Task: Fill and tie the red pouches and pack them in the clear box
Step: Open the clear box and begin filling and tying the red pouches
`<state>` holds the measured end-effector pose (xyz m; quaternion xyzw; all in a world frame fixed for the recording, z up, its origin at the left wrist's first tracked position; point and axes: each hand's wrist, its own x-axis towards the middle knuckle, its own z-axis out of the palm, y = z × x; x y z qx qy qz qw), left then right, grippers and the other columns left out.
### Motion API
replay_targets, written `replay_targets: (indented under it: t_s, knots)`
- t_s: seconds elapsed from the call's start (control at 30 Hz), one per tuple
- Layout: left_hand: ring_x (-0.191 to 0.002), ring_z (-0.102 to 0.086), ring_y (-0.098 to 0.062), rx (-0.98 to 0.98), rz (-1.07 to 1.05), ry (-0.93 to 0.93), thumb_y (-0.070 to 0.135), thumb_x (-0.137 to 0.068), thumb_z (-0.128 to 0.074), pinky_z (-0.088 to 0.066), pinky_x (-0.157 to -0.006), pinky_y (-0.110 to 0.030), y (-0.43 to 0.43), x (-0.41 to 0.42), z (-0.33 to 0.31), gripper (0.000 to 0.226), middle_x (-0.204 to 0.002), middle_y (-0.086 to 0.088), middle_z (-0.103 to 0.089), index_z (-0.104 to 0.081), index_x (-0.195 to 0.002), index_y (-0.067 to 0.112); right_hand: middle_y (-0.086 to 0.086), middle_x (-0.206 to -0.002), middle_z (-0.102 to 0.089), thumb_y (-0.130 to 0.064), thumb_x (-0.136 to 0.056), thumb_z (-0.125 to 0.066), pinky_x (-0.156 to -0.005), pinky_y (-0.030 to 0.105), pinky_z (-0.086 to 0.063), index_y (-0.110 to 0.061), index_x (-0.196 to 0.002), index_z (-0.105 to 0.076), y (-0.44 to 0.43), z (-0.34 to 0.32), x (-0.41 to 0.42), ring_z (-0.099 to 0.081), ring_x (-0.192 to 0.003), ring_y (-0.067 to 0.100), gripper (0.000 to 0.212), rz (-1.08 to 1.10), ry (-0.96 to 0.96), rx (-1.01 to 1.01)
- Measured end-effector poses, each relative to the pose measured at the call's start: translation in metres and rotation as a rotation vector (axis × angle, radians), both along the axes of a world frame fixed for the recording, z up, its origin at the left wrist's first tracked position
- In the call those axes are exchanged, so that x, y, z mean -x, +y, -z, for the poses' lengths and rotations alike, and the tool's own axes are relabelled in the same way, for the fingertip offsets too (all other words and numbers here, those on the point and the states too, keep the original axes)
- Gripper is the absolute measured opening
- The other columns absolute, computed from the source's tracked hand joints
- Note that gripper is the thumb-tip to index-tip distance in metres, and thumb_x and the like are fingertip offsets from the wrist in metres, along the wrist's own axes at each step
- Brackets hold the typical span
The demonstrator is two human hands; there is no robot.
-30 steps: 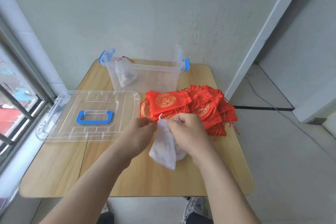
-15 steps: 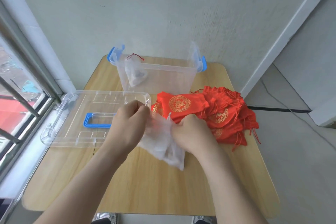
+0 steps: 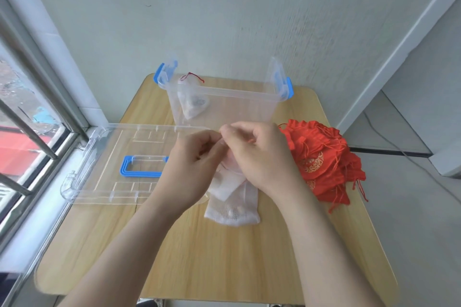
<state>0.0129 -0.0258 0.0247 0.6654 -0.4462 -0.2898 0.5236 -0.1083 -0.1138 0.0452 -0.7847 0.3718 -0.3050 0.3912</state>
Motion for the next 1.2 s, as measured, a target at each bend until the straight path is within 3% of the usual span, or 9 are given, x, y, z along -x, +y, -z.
replay_targets:
  t_s: [0.1, 0.23, 0.37, 0.5, 0.8, 0.9, 0.97, 1.03, 1.2]
  knots:
    - [-0.086, -0.074, -0.019, 0.021, 0.000, -0.040, 0.025, -0.107, -0.061, -0.058, -0.078, -0.043, 0.000, -0.001, 0.000, 0.024, -0.085, 0.002, -0.078, -0.079, -0.093, 0.024, -0.017, -0.079, -0.078, -0.024, -0.100, -0.071, -0.072, 0.017, -0.055, -0.022, -0.094, -0.085, -0.002, 0.004, 0.004, -0.072, -0.079, -0.004, 0.016, 0.035, -0.037, 0.089]
    - [-0.078, -0.072, -0.016, 0.027, -0.008, -0.037, 0.023, -0.108, -0.060, -0.053, -0.071, -0.030, 0.000, -0.004, -0.003, 0.026, -0.082, 0.005, -0.078, -0.080, -0.090, 0.024, -0.013, -0.075, -0.078, -0.027, -0.101, -0.073, -0.068, 0.028, -0.058, -0.019, -0.093, -0.084, -0.007, 0.009, 0.007, -0.073, -0.072, 0.002, 0.016, 0.078, -0.037, 0.100]
    - [-0.075, -0.062, -0.032, 0.005, 0.004, 0.006, 0.034, -0.109, -0.054, -0.045, -0.071, -0.037, 0.001, -0.007, -0.002, 0.039, -0.082, -0.017, -0.069, -0.074, -0.085, 0.009, -0.009, -0.071, -0.075, -0.028, -0.104, -0.068, -0.067, 0.033, -0.056, -0.014, -0.088, -0.077, -0.009, 0.008, 0.007, -0.071, -0.067, 0.005, 0.024, 0.123, -0.026, 0.157]
    - [-0.072, -0.054, -0.024, -0.019, 0.030, 0.057, 0.048, -0.108, -0.053, -0.040, -0.071, -0.038, 0.003, -0.008, -0.003, 0.050, -0.085, -0.025, -0.064, -0.074, -0.086, 0.008, -0.007, -0.065, -0.072, -0.028, -0.107, -0.063, -0.065, 0.036, -0.055, -0.012, -0.085, -0.069, -0.010, 0.009, 0.005, -0.066, -0.058, 0.008, 0.028, 0.174, -0.067, 0.165]
    - [-0.069, -0.056, -0.021, -0.072, 0.090, 0.008, 0.042, -0.103, -0.064, -0.044, -0.068, -0.036, 0.007, -0.010, -0.004, 0.029, -0.075, -0.001, -0.071, -0.081, -0.086, 0.027, -0.001, -0.061, -0.068, -0.035, -0.111, -0.051, -0.068, 0.052, -0.057, -0.014, -0.093, -0.060, -0.006, 0.004, 0.000, -0.065, -0.053, 0.018, 0.029, 0.240, -0.204, 0.078]
    - [-0.087, -0.070, -0.033, -0.062, 0.110, 0.036, 0.037, -0.106, -0.063, -0.054, -0.079, -0.048, 0.009, -0.012, -0.005, 0.027, -0.085, -0.001, -0.078, -0.082, -0.090, 0.024, -0.006, -0.064, -0.069, -0.033, -0.112, -0.049, -0.057, 0.038, -0.052, -0.011, -0.094, -0.060, -0.006, 0.002, 0.000, -0.067, -0.048, 0.023, 0.031, 0.262, -0.251, 0.006]
    - [-0.090, -0.071, -0.028, -0.065, 0.131, 0.069, 0.027, -0.107, -0.062, -0.052, -0.083, -0.040, 0.011, -0.013, -0.007, 0.027, -0.086, 0.000, -0.078, -0.082, -0.090, 0.021, -0.007, -0.067, -0.072, -0.031, -0.113, -0.047, -0.050, 0.030, -0.045, -0.008, -0.098, -0.058, -0.005, -0.001, 0.001, -0.066, -0.044, 0.025, 0.029, 0.259, -0.313, -0.104]
    - [-0.076, -0.061, -0.017, -0.098, 0.157, 0.060, 0.020, -0.107, -0.058, -0.043, -0.076, -0.030, 0.011, -0.013, -0.010, 0.031, -0.074, 0.006, -0.067, -0.080, -0.085, 0.018, 0.002, -0.075, -0.078, -0.029, -0.115, -0.044, -0.042, 0.027, -0.041, -0.004, -0.103, -0.054, -0.002, -0.005, 0.000, -0.063, -0.042, 0.025, 0.030, 0.237, -0.389, -0.243]
    - [-0.069, -0.040, -0.012, -0.096, 0.203, 0.021, 0.030, -0.104, -0.052, -0.030, -0.069, -0.033, 0.011, -0.010, -0.010, 0.037, -0.070, 0.007, -0.042, -0.057, -0.070, 0.015, 0.005, -0.063, -0.070, -0.026, -0.117, -0.038, -0.041, 0.025, -0.047, 0.000, -0.102, -0.053, 0.000, -0.009, -0.002, -0.066, -0.045, 0.021, 0.034, 0.233, -0.527, -0.461]
